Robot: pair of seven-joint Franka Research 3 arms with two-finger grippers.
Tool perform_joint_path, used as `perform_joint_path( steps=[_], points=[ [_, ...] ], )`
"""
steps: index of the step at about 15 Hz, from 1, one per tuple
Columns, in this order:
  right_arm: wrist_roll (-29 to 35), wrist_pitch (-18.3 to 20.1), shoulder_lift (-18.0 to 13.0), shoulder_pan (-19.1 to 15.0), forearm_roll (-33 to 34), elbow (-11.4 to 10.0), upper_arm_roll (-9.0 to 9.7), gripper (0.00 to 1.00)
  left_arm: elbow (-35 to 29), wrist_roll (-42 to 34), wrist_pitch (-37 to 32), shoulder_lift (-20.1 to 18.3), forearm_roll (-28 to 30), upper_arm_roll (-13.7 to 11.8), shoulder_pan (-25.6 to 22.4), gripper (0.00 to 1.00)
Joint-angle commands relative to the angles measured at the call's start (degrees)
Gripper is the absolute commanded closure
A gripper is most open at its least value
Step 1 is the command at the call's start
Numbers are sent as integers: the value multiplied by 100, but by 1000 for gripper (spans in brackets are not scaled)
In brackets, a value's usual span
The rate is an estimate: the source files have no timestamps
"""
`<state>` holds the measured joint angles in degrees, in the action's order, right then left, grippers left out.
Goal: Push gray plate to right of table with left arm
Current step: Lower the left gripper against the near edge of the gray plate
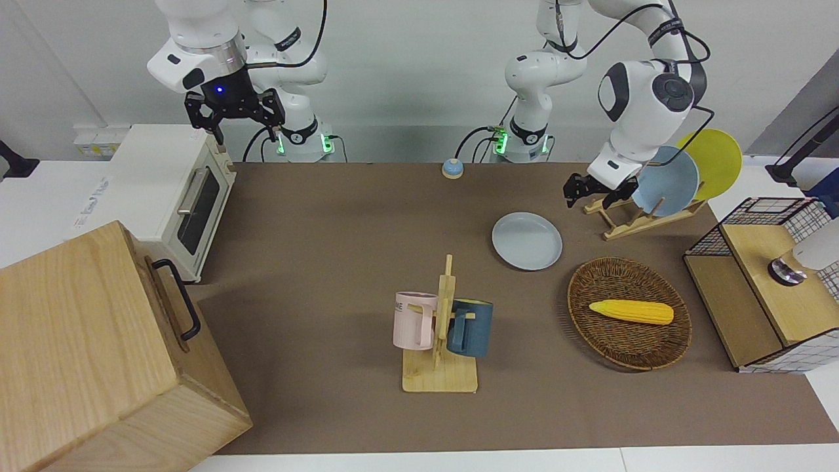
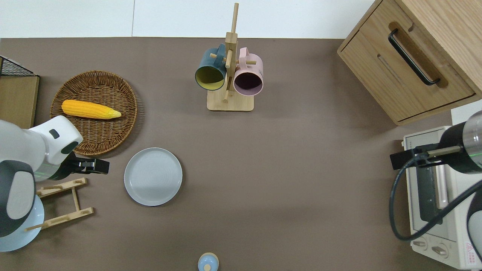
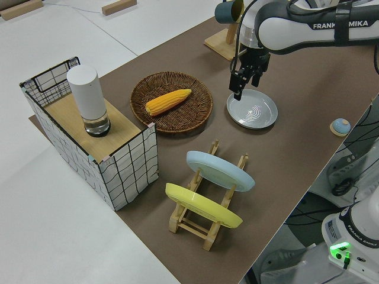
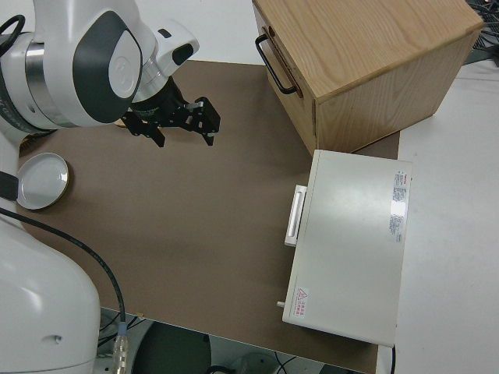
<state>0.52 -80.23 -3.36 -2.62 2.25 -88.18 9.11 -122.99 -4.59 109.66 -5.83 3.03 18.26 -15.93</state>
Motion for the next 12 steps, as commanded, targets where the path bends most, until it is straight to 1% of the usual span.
perform_joint_path(
  steps=[1,4,7,8,12],
  points=[
    [-43,68,-60,-46,-5,-23,30,5,-681,-68,529,-137,-57,-7,143,99],
    [-43,68,-60,-46,3,-23,30,5,-1059,-42,995,-67,-39,-7,196,99],
    [-43,68,-60,-46,-5,-23,30,5,-1183,-7,1399,327,-30,-7,196,117],
    [-43,68,-60,-46,-5,-23,30,5,-1210,11,1496,407,-30,-7,196,138],
    [-43,68,-60,-46,-5,-23,30,5,-1333,81,1734,548,-22,-7,196,272]
  ],
)
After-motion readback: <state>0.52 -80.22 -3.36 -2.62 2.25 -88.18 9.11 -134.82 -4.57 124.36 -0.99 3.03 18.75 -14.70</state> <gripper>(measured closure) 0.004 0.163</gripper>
